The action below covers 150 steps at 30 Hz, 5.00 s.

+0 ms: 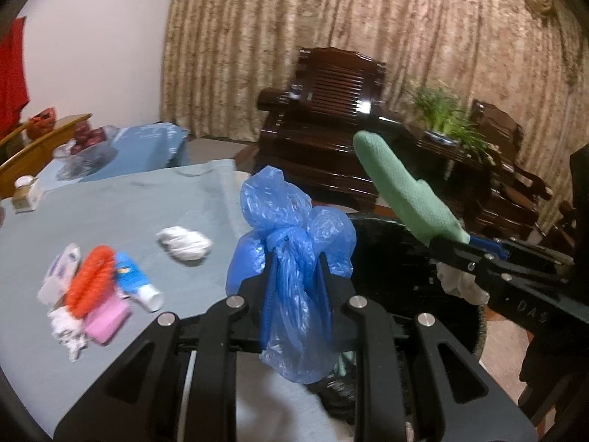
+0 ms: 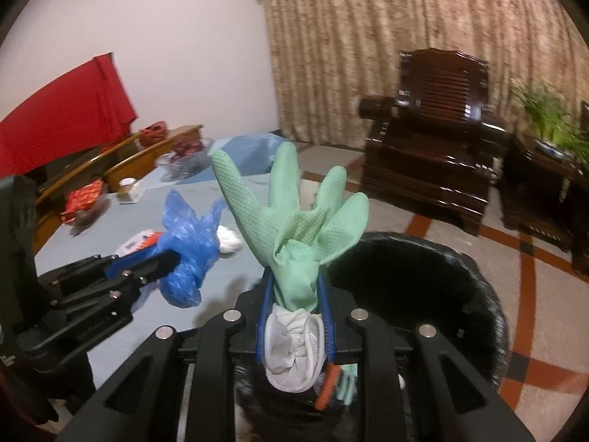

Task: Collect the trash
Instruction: 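Carry the green glove and blue bag over the black bin with both tools, then open both tools to drop the glove and blue bag into the bin, then move both open tools back over the remaining trash on the table, then grasp the white crumpled tissue with the left tool while the right tool grasps the blue tube, then lift the tissue with the left tool while the right tool lifts the blue hand-cream tube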

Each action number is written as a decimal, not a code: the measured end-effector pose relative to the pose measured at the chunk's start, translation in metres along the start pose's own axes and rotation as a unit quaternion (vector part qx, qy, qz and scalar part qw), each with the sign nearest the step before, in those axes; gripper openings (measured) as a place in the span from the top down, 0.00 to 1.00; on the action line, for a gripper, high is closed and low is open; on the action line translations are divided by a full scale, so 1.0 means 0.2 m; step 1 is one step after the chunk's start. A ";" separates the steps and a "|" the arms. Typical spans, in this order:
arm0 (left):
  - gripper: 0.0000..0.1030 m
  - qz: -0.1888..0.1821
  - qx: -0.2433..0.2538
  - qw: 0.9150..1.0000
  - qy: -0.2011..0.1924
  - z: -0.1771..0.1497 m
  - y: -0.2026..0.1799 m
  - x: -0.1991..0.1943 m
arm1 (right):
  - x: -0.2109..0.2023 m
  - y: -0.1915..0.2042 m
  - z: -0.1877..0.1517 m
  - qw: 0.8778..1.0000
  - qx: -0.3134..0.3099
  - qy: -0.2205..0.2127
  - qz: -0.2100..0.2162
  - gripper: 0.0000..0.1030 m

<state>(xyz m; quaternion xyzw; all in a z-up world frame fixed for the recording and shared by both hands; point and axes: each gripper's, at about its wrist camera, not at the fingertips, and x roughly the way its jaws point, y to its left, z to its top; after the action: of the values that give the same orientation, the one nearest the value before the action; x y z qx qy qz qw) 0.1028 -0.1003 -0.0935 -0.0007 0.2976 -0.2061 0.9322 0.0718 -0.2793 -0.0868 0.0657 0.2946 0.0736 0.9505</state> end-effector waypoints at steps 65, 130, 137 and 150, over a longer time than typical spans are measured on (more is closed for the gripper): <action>0.15 0.211 -0.102 0.972 0.005 -0.29 0.96 -0.33 | 0.59 0.72 -0.01 0.992 -0.077 0.031 0.096 0.06; 0.77 0.180 -0.179 0.964 0.080 -0.48 1.28 -0.12 | 1.08 0.94 -0.16 0.975 -0.099 0.157 0.122 0.63; 0.77 0.176 -0.177 0.964 0.092 -0.53 1.25 -0.12 | 1.08 0.93 -0.22 0.974 -0.096 0.167 0.120 0.62; 0.34 0.194 -0.191 0.959 0.080 -0.51 1.29 -0.11 | 1.12 0.96 -0.21 0.975 -0.092 0.165 0.117 0.50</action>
<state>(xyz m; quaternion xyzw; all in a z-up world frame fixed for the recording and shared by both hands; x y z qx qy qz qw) 0.1289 0.1561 -0.1978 -0.1042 0.3990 0.0398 0.9101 0.2119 -0.0481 -0.2126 -0.0009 0.4299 0.2213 0.8753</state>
